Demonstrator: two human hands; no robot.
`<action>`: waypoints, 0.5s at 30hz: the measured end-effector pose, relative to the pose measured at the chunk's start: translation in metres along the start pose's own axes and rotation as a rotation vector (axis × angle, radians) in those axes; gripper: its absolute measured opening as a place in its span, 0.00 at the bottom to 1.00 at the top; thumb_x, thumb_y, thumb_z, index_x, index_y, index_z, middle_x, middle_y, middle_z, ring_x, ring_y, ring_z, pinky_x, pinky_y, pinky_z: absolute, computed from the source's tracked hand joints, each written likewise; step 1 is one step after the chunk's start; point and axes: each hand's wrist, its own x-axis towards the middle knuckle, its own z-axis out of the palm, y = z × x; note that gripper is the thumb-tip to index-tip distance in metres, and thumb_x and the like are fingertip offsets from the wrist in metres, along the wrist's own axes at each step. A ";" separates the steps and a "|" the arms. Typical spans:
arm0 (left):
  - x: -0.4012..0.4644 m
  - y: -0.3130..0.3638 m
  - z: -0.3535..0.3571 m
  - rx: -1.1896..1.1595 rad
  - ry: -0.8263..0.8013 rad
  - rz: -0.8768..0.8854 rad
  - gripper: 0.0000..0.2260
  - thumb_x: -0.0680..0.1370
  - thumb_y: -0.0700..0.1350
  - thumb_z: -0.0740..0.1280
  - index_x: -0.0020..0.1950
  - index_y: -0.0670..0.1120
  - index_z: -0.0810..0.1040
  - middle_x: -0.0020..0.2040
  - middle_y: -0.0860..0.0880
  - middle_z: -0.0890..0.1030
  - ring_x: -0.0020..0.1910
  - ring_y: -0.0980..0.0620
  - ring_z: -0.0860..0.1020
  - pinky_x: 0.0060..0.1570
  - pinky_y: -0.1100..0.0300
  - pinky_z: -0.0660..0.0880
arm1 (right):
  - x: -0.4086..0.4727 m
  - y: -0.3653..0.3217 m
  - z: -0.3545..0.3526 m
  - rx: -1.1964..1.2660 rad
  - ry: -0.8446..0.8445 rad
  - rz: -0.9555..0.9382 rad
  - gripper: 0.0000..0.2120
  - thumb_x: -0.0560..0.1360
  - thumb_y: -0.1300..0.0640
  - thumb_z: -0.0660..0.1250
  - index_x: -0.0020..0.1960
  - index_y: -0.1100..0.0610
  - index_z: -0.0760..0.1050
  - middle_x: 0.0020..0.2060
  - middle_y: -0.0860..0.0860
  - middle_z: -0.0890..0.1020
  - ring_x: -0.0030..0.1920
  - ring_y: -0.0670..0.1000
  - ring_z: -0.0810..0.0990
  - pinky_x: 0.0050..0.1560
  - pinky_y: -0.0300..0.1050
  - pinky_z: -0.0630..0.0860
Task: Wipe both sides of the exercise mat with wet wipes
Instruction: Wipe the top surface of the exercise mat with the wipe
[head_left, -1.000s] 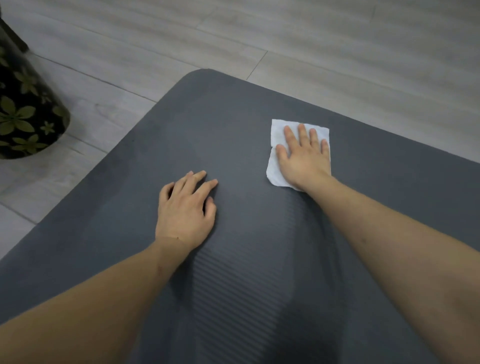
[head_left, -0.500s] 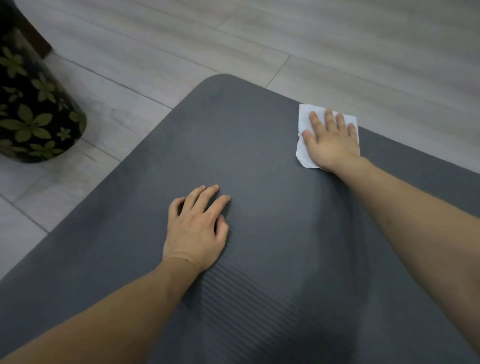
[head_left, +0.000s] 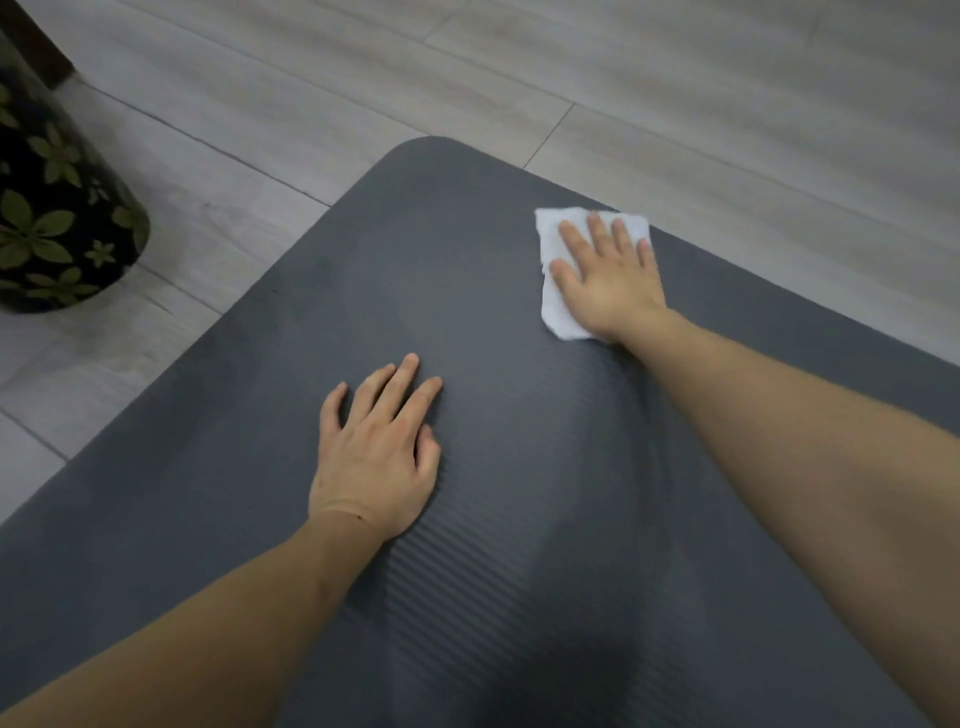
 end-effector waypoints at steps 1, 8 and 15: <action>0.000 -0.001 0.001 0.000 0.005 0.000 0.24 0.80 0.54 0.53 0.76 0.56 0.68 0.81 0.54 0.63 0.78 0.51 0.61 0.75 0.41 0.56 | 0.011 0.000 0.000 0.005 -0.007 0.059 0.31 0.82 0.35 0.41 0.84 0.40 0.44 0.84 0.47 0.44 0.83 0.54 0.40 0.81 0.60 0.38; 0.000 0.002 -0.002 -0.015 0.012 -0.004 0.23 0.79 0.53 0.54 0.75 0.56 0.70 0.80 0.54 0.64 0.77 0.50 0.62 0.75 0.41 0.56 | -0.087 -0.008 0.021 -0.037 -0.054 -0.061 0.31 0.82 0.33 0.39 0.83 0.39 0.39 0.84 0.50 0.40 0.83 0.56 0.38 0.81 0.61 0.37; 0.000 0.004 -0.003 -0.020 0.011 -0.011 0.23 0.80 0.53 0.54 0.75 0.56 0.69 0.80 0.54 0.63 0.77 0.50 0.62 0.76 0.42 0.55 | -0.163 -0.012 0.034 -0.090 -0.066 -0.281 0.29 0.83 0.34 0.41 0.83 0.37 0.41 0.84 0.47 0.40 0.83 0.54 0.36 0.81 0.61 0.38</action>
